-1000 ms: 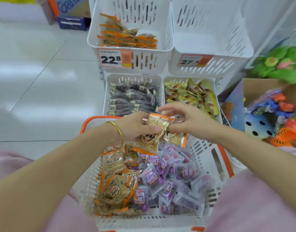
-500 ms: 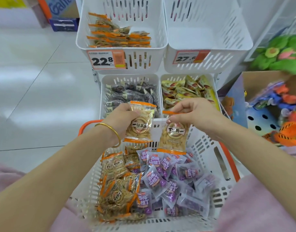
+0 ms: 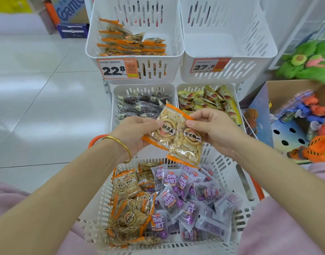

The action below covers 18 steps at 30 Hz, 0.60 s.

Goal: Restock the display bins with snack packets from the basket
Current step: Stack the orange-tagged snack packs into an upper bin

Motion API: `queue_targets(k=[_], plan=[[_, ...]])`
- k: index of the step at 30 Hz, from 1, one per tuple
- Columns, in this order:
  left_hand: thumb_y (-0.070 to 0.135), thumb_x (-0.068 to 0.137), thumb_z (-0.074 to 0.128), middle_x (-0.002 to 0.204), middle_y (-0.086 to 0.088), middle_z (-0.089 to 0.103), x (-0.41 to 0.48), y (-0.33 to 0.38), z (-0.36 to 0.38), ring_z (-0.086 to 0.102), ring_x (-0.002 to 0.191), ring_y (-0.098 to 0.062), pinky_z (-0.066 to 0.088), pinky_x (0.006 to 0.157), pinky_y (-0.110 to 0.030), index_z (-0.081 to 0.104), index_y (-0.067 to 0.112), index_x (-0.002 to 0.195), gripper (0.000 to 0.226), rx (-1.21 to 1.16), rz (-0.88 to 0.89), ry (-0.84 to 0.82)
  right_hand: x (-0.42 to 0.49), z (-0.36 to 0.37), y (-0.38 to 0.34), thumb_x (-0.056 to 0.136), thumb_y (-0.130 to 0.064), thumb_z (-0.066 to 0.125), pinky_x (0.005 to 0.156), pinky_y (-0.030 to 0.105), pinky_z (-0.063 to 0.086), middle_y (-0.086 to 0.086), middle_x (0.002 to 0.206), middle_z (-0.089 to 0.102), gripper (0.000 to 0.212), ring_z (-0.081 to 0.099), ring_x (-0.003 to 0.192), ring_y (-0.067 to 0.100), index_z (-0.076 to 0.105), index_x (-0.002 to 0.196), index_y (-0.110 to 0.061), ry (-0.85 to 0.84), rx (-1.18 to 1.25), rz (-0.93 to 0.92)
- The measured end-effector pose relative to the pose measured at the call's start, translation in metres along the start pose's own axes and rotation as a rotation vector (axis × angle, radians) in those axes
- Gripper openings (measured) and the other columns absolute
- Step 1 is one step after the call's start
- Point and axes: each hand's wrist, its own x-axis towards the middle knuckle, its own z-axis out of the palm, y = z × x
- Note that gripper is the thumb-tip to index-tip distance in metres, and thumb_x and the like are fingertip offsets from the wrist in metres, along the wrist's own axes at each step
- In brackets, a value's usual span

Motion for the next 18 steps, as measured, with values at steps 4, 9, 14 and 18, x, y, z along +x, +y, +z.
queue_targets(k=[4,9,14,18], plan=[[-0.013,0.077,0.062,0.094,-0.016,0.064,0.0,0.001,0.001,0.068,0.073,-0.02,0.058,0.068,-0.024,0.057,0.001,0.099,0.027,-0.022,0.067,0.045,0.0,0.0,0.003,0.084,0.0,0.065,0.051,0.024,0.048,0.007,0.075,0.069,0.017,0.061,0.063,0.016,0.061,0.075,-0.014,0.058,0.046,0.013],[-0.003,0.079,0.067,0.103,-0.031,0.063,-0.001,0.008,-0.006,0.062,0.092,-0.045,0.05,0.089,-0.055,0.064,0.012,0.088,0.018,0.19,0.197,0.222,-0.002,-0.003,-0.008,0.078,-0.006,0.073,0.062,0.021,0.05,-0.005,0.081,0.064,0.018,0.06,0.065,0.007,0.067,0.071,-0.021,0.132,-0.331,-0.275],[0.012,0.085,0.066,0.094,-0.011,0.07,-0.004,0.009,-0.001,0.066,0.081,-0.027,0.058,0.073,-0.039,0.067,0.024,0.096,0.016,0.321,0.295,0.162,-0.007,0.003,-0.016,0.075,-0.005,0.075,0.061,0.017,0.05,-0.006,0.11,0.061,0.015,0.06,0.067,0.002,0.07,0.07,-0.019,-0.104,-0.325,-0.297],[0.022,0.082,0.07,0.087,-0.001,0.072,-0.005,0.009,0.003,0.067,0.075,-0.015,0.057,0.071,-0.035,0.059,0.013,0.114,0.035,0.217,0.22,0.126,-0.004,0.012,-0.005,0.078,-0.003,0.072,0.073,0.03,0.055,-0.003,0.098,0.069,0.015,0.064,0.075,0.01,0.068,0.074,-0.018,-0.057,-0.224,-0.29]])
